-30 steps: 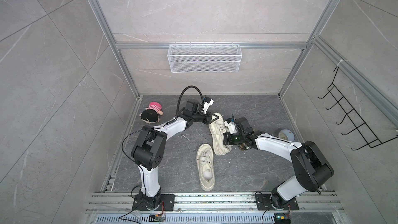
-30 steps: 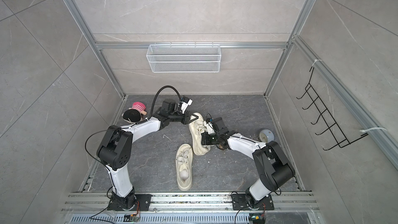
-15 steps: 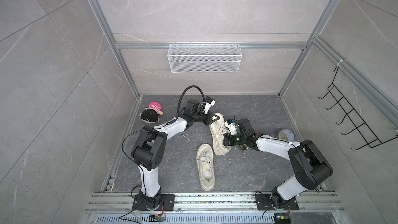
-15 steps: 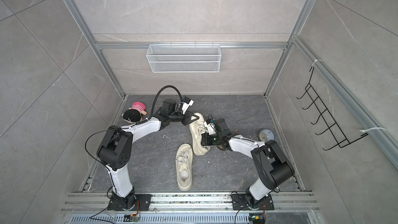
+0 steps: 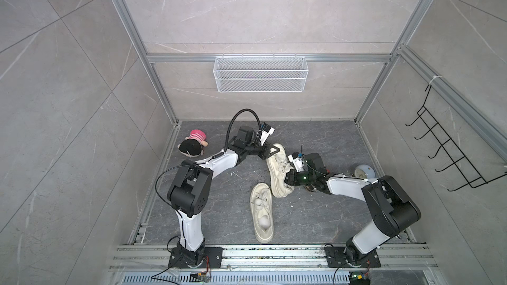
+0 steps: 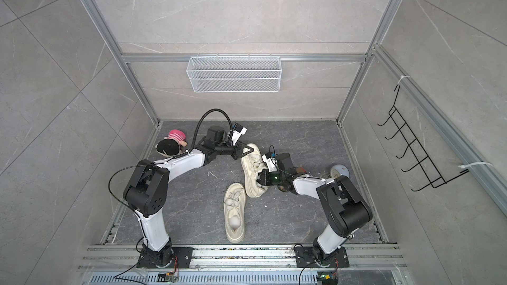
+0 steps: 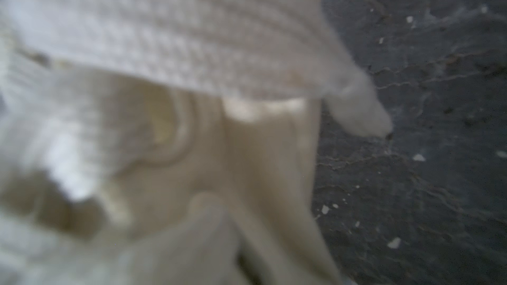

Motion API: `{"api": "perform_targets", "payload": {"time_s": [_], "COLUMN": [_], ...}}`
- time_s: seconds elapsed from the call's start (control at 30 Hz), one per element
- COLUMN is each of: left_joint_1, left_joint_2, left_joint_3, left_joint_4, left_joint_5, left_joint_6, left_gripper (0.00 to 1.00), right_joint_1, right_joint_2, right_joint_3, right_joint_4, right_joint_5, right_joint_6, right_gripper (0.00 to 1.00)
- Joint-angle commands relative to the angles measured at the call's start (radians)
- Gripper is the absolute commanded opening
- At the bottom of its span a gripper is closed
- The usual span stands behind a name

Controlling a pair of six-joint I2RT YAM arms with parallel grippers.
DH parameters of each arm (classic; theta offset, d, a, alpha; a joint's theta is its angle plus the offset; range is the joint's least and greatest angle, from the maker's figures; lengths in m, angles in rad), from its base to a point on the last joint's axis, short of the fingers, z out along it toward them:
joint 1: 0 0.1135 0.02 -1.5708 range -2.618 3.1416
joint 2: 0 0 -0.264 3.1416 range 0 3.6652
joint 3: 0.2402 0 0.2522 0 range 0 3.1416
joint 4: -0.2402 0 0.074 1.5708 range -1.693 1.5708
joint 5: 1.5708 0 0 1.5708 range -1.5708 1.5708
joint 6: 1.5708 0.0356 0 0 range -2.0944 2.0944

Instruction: Remove the insole from the shoe

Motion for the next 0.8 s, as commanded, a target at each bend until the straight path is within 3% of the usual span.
{"api": "perform_targets", "payload": {"time_s": [0.0, 0.07, 0.4, 0.77], "left_joint_1": [-0.083, -0.082, -0.102, -0.108], "left_joint_2": [-0.031, -0.038, -0.117, -0.141], "left_joint_3": [0.023, 0.022, 0.002, -0.029], "left_joint_4": [0.083, 0.072, -0.057, -0.074], "left_joint_5": [0.227, 0.209, 0.085, -0.047], "left_joint_6": [0.064, 0.066, 0.191, 0.238], "left_gripper": [0.0, 0.0, 0.0, 0.0], "right_joint_1": [0.023, 0.022, 0.005, -0.023], "right_joint_2": [0.056, 0.023, -0.222, -0.341], "right_joint_3": [-0.014, -0.021, 0.092, 0.328], "right_joint_4": [0.036, 0.035, -0.142, -0.436], "right_joint_5": [0.079, 0.099, 0.004, -0.051], "right_joint_6": [0.018, 0.033, 0.137, 0.208], "right_gripper": [0.13, 0.0, 0.0, 0.0]}}
